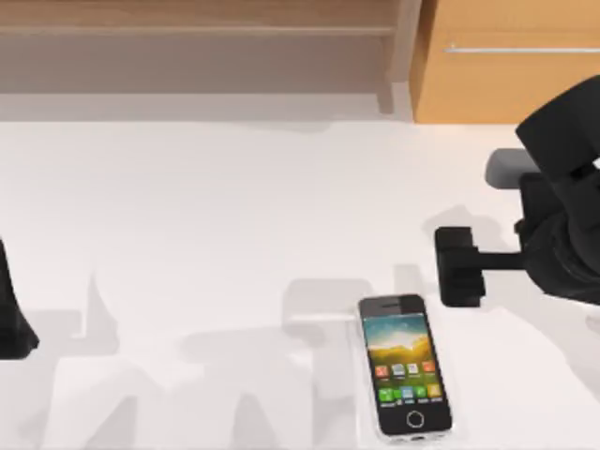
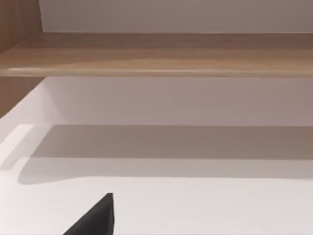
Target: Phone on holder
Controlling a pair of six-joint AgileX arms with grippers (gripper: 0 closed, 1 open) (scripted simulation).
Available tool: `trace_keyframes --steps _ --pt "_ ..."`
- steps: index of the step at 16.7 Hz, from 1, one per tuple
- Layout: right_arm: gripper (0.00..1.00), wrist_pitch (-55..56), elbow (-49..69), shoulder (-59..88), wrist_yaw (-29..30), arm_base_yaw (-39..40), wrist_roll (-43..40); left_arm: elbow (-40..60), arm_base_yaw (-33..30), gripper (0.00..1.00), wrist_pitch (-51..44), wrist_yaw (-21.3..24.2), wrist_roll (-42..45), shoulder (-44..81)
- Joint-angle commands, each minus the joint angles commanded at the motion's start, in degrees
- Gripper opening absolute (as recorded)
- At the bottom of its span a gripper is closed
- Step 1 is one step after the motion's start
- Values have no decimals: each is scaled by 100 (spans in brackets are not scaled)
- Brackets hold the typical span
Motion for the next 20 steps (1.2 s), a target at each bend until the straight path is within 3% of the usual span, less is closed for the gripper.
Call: trace_keyframes --steps 8,15,20 --pt "100 -1336 1914 2554 -8 1049 937 0 0 100 0 0 0 0" --pt "100 -1366 1994 2660 -10 1080 978 0 0 100 0 0 0 0" --pt "100 -469 1549 3097 -6 1100 988 0 0 100 0 0 0 0"
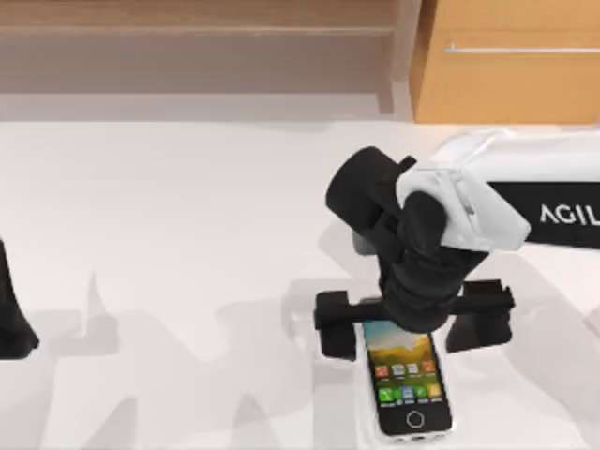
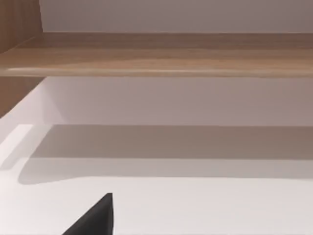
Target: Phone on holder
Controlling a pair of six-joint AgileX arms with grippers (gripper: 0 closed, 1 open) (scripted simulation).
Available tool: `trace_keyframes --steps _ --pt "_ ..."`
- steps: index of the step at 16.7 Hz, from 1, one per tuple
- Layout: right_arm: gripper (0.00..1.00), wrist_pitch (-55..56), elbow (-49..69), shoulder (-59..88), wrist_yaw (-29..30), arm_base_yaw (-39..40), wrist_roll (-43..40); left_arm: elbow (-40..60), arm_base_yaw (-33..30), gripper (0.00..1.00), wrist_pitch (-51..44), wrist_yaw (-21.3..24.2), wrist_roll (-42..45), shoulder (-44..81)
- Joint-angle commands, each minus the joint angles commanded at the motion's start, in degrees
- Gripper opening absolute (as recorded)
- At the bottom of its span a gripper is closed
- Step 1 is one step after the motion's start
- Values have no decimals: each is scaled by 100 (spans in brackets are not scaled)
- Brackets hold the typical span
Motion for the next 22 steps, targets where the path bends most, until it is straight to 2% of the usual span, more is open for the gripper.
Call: trace_keyframes --steps 4,8,21,22 --pt "100 724 -376 365 3 10 14 0 0 100 0 0 0 0" --pt "100 760 -399 386 3 10 15 0 0 100 0 0 0 0" --pt "2 760 -399 386 3 10 15 0 0 100 0 0 0 0" --pt "0 760 -399 386 3 10 15 0 0 100 0 0 0 0"
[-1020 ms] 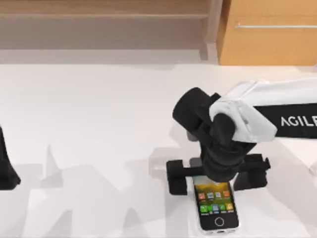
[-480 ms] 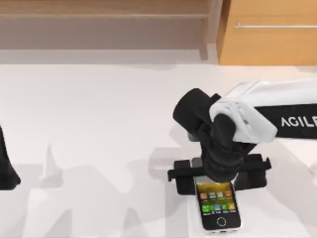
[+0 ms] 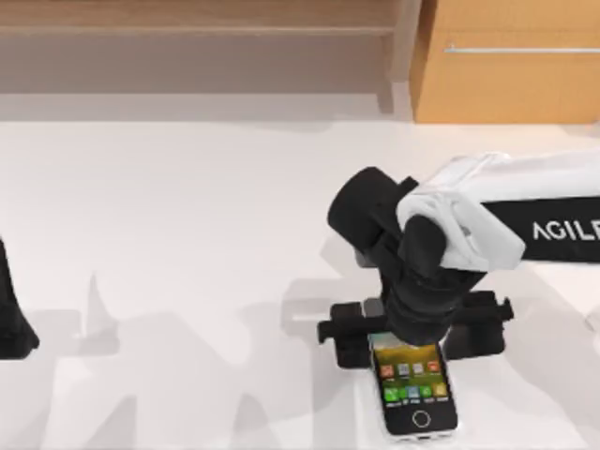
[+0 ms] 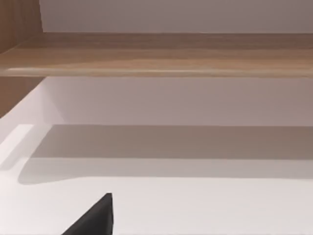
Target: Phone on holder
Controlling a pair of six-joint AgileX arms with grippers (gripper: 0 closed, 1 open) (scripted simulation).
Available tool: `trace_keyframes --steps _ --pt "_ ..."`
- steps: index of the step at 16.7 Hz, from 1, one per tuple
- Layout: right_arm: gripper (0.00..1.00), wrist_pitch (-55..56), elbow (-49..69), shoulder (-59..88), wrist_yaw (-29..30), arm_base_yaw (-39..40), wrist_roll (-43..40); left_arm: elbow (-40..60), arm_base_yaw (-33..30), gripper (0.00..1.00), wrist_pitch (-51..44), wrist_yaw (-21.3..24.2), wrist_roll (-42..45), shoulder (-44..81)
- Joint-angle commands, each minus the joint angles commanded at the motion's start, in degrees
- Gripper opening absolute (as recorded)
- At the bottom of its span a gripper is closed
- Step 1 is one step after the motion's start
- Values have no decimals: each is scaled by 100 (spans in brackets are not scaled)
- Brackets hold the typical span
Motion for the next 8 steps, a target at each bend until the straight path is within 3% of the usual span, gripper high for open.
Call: trace_keyframes --steps 8 --pt "0 -281 83 -305 160 -3 -39 0 0 100 0 0 0 0"
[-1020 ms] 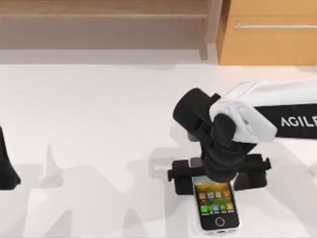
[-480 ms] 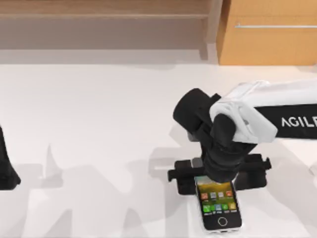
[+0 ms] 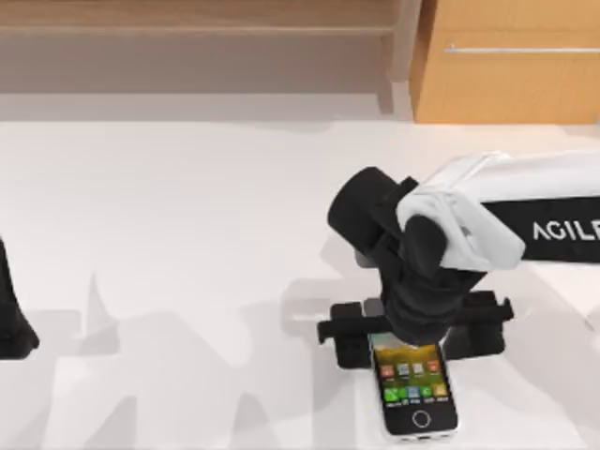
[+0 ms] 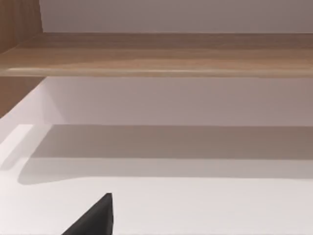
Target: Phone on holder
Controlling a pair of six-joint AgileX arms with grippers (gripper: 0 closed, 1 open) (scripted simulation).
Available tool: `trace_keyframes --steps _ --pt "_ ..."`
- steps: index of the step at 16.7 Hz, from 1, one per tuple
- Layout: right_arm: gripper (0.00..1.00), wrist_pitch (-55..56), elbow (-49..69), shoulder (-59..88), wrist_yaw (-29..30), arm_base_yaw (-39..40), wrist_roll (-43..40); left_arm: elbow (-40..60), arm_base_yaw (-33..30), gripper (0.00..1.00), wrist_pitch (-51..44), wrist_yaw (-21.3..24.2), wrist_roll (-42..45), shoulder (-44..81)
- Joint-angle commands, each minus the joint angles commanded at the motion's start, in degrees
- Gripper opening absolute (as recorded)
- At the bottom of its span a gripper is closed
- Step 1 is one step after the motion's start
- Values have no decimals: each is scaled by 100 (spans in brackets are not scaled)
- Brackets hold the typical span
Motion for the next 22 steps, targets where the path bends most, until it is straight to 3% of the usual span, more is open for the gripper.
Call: trace_keyframes --steps 13,22 --pt "0 -378 258 -332 5 -21 -113 0 0 100 0 0 0 0" --pt "0 529 -358 -2630 465 -539 -1266 0 0 100 0 0 0 0"
